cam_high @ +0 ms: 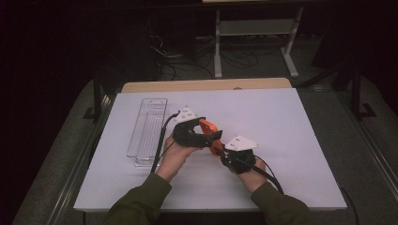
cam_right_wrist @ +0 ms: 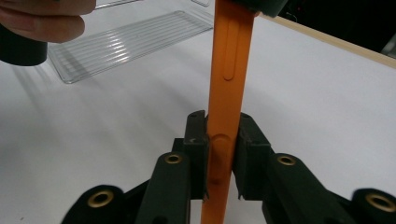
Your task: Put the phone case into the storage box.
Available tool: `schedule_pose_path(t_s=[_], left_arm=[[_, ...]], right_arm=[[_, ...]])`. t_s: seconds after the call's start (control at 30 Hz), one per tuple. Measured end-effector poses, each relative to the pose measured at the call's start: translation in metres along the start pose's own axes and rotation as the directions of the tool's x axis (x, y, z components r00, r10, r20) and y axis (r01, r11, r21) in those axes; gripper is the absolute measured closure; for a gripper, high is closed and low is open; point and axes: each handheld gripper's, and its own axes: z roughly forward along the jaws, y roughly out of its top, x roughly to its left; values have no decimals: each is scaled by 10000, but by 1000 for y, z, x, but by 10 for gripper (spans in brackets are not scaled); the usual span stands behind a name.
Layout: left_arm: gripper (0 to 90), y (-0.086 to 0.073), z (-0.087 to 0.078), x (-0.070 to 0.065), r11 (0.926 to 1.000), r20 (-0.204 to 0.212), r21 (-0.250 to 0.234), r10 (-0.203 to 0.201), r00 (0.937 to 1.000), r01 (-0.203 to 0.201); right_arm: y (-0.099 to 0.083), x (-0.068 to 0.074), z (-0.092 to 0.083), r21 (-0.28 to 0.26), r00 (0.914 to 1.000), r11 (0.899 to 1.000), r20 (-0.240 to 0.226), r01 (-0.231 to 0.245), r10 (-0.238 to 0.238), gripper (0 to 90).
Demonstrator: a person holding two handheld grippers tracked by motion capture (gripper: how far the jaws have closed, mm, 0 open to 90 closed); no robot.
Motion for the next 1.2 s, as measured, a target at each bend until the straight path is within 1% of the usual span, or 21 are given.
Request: schedule_pose_path(t_s=[0.03, 0.07, 0.17, 0.23, 0.33, 0.37, 0.4, 0.43, 0.47, 0.5, 0.57, 0.67, 0.7, 0.73, 0.8, 0.83, 0.87, 0.9, 0.93, 1.1, 1.2], left_arm=[[143, 0, 0, -1, 10000, -28, -5, -85, 10000, 85], [144, 0, -1, -1, 10000, -51, 19, -44, 10000, 44], [145, 0, -1, -1, 9999, -62, -36, -123, 9999, 122], [147, 1, -1, 0, 10000, -76, -33, -86, 9999, 86], [148, 1, -2, 0, 10000, -94, -6, -41, 9999, 41], [149, 1, -2, -1, 9999, -92, -6, -126, 9999, 126], [149, 1, -2, -1, 9999, -89, -7, -115, 9999, 115], [149, 1, -2, 0, 10000, -98, -11, 9, 10000, -9], [149, 1, -2, 0, 10000, -92, -15, -9, 10000, 9], [149, 1, -2, -1, 9999, -83, -14, -116, 9999, 116], [150, 1, -2, -1, 10000, -98, -6, -99, 9999, 99], [150, 1, -2, -1, 9999, -99, -70, -145, 9998, 144], [150, 1, -2, 0, 10000, -114, -51, -59, 9999, 58], [150, 1, -2, 0, 10000, -97, -54, -60, 9999, 60], [150, 1, -2, -1, 9999, -106, -60, -134, 9999, 133], [150, 1, -2, -1, 9999, -104, -70, -120, 9999, 120], [150, 1, -3, -1, 9999, -101, -72, -110, 9999, 109], [150, 1, -3, -1, 9999, -116, -58, -93, 9999, 92], [150, 1, -3, -1, 9999, -113, -64, -94, 9999, 93], [151, 2, -3, -1, 10000, -114, -61, -68, 9999, 67], [151, 2, -4, -1, 9999, -127, -85, -57, 9999, 55]], right_arm=[[0, 0, 0, -19, 10000, 10000, -34, -21, 21, 699], [0, 0, 0, -54, 10000, 10000, -63, 34, -35, 665], [1, 0, -1, -116, 9999, 9999, -124, -72, 70, 595], [1, 0, -1, -100, 9997, 9999, -206, -95, 93, 550], [1, -1, 0, -20, 9995, 9999, -299, -137, 137, 493], [1, -2, 0, 40, 9994, 9999, -305, -161, 163, 476], [1, -2, 1, 79, 9992, 9999, -372, -152, 155, 459], [1, -2, 1, 148, 9990, 9997, -403, -199, 205, 439], [1, -3, 2, 182, 9988, 9997, -460, -149, 157, 420], [1, -4, 3, 228, 9983, 9996, -560, -160, 173, 396], [1, -4, 5, 421, 9975, 9989, -663, -221, 249, 349], [1, -4, 8, 731, 9965, 9973, -813, -115, 175, 253], [1, -3, 9, 919, 9959, 9956, -873, -159, 240, 219], [2, -4, 10, 919, 9959, 9958, -909, 51, 33, 183], [2, -3, 12, 1009, 9948, 9949, -1014, -24, 126, 121], [3, -5, 13, 1058, 9936, 9944, -1124, 51, 68, 117], [4, -4, 13, 1076, 9928, 9941, -1176, -101, 228, 91], [5, -5, 13, 1089, 9909, 9940, -1326, -90, 235, 27], [5, -6, 13, 1062, 9889, 9943, -1473, -53, 210, 0], [8, -11, 12, 894, 9868, 9959, -1617, 134, 12, 0], [9, -14, 12, 981, 9873, 9952, -1584, 40, 117, 0]])
